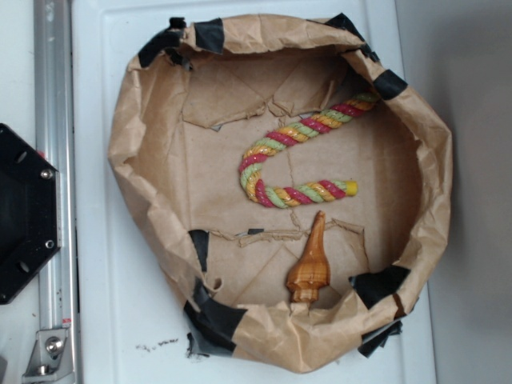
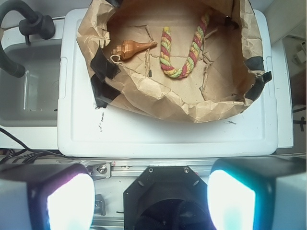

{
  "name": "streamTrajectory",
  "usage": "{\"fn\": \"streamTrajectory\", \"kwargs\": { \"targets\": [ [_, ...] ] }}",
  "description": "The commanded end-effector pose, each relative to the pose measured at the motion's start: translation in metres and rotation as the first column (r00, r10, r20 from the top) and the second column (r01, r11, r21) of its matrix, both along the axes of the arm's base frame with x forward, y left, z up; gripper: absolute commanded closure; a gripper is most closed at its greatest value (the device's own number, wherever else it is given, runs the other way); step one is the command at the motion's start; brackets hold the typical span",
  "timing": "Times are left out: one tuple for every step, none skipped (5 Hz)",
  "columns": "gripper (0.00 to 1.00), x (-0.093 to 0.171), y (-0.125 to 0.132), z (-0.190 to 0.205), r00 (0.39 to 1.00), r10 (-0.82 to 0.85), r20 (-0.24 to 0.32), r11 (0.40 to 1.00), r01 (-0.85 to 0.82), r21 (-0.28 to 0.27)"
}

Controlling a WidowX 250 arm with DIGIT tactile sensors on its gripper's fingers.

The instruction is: Grab the shell.

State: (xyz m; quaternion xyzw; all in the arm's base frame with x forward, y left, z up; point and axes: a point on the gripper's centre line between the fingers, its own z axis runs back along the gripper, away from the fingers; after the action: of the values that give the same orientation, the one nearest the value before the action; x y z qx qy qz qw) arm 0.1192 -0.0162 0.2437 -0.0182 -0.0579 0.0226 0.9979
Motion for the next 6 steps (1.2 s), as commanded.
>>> {"fn": "streamTrajectory", "kwargs": {
  "targets": [
    [0.0, 0.0, 0.0, 0.0, 1.0, 0.0, 0.0, 1.0, 0.0, 0.0],
    [0.0, 0.046, 0.012, -0.033, 0.968, 0.247, -0.034, 0.969, -0.248, -0.018],
    [0.0, 0.085, 0.009, -0.044, 0.877, 0.474, -0.08, 0.87, -0.481, -0.111],
    [0.0, 0.107, 0.004, -0.068, 0.728, 0.673, -0.134, 0.719, -0.686, -0.111],
    [0.0, 0.119, 0.007, -0.1, 0.536, 0.838, -0.104, 0.532, -0.844, -0.06],
    [0.0, 0.134, 0.009, -0.119, 0.499, 0.857, -0.13, 0.486, -0.866, -0.119]
  ]
}}
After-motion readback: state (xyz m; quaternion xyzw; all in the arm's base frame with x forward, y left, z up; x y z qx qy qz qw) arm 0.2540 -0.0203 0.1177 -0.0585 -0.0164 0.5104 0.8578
